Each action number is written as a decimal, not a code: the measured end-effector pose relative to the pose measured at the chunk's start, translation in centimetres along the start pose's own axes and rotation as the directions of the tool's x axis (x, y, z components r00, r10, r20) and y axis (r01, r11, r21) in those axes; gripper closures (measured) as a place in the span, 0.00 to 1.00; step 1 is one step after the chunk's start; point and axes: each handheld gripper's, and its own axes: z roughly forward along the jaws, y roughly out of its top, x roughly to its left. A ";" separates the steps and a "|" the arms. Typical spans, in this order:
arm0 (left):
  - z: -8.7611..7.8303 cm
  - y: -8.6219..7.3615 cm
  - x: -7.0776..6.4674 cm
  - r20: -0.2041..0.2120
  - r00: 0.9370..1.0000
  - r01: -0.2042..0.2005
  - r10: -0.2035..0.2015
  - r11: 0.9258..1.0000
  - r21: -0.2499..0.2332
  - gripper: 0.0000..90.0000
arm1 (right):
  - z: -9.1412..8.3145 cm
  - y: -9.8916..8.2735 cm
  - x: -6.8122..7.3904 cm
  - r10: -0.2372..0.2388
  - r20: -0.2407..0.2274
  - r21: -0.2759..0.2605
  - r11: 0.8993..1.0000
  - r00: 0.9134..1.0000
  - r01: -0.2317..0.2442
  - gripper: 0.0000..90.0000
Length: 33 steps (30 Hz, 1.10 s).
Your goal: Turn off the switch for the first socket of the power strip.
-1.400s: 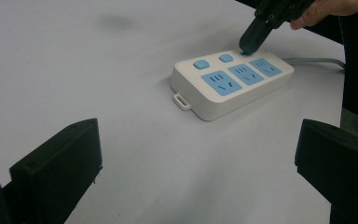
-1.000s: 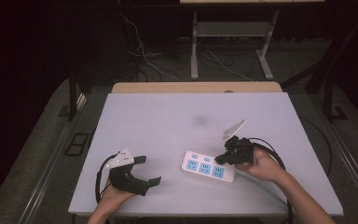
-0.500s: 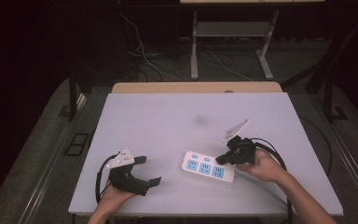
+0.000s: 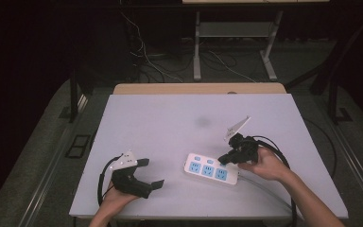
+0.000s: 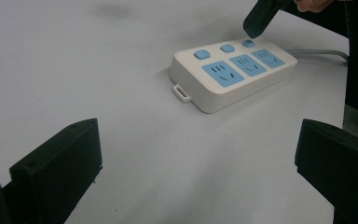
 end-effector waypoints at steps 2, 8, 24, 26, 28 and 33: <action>-0.1 0.0 0.0 0.000 1.000 -0.001 0.001 1.000 -0.003 0.00 | -0.2 0.3 0.0 -0.002 -0.011 -0.008 1.000 1.000 0.002 1.00; -0.2 0.0 0.1 -0.001 1.000 -0.001 0.001 1.000 -0.004 0.00 | -0.6 0.6 0.0 0.001 -0.016 -0.026 1.000 1.000 -0.001 1.00; -0.2 0.0 0.1 0.000 1.000 -0.001 0.001 1.000 -0.004 0.00 | -3.5 -0.1 -0.4 0.031 0.022 -0.094 0.995 0.999 -0.029 1.00; -0.1 0.0 0.0 0.001 1.000 -0.001 0.001 1.000 -0.003 0.00 | -3.8 -0.3 -0.4 0.040 0.024 -0.104 0.994 0.999 -0.037 1.00; -0.1 0.0 0.0 0.002 1.000 0.000 0.000 1.000 -0.004 0.00 | -4.1 -0.4 -0.4 0.042 0.027 -0.114 0.993 0.999 -0.039 1.00; -0.2 0.0 0.0 0.001 1.000 0.001 -0.001 1.000 -0.007 0.00 | -4.9 -0.8 -0.5 0.062 0.033 -0.142 0.988 0.998 -0.057 1.00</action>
